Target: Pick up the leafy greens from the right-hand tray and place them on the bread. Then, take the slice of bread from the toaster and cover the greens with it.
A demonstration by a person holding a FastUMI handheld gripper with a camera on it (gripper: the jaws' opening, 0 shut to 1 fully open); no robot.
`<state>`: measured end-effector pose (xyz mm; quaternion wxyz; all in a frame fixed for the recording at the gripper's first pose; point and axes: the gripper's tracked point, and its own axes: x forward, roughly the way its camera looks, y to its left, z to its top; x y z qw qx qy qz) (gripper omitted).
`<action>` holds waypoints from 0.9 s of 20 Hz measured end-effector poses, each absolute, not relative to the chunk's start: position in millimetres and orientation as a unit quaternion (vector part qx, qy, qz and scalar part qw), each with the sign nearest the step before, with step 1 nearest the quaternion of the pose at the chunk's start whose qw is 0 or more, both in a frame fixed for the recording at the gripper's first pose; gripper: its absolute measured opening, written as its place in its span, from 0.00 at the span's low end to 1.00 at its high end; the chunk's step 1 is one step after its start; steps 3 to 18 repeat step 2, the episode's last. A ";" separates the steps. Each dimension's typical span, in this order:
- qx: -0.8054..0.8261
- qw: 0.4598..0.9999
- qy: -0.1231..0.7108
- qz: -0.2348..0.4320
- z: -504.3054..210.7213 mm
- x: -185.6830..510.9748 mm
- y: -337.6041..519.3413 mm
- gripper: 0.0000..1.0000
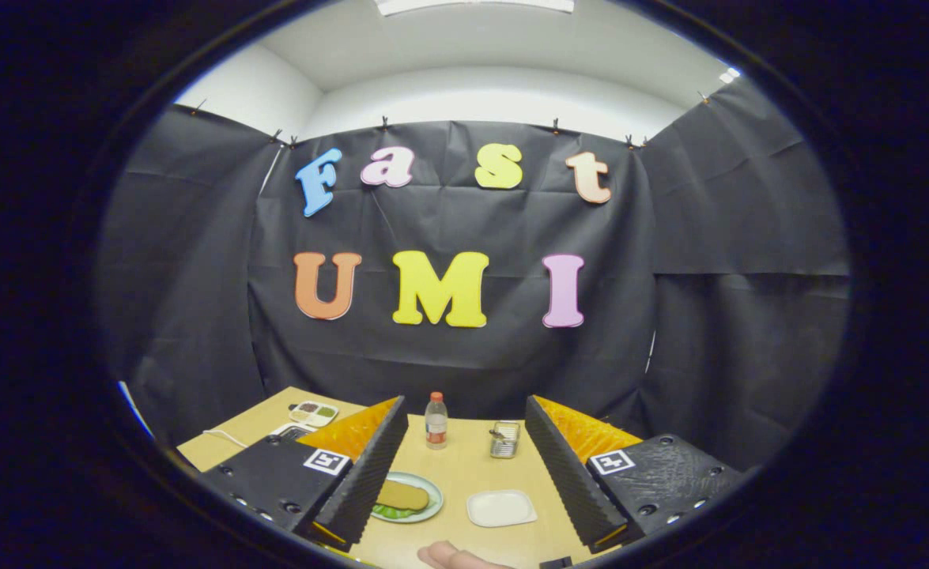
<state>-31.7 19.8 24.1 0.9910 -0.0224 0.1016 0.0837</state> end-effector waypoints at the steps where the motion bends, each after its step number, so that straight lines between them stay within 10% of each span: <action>1: -0.026 0.991 0.103 0.087 23.3 -31.0 19.9 0.94; 18: -0.027 0.990 0.105 0.091 20.2 -30.1 21.1 0.94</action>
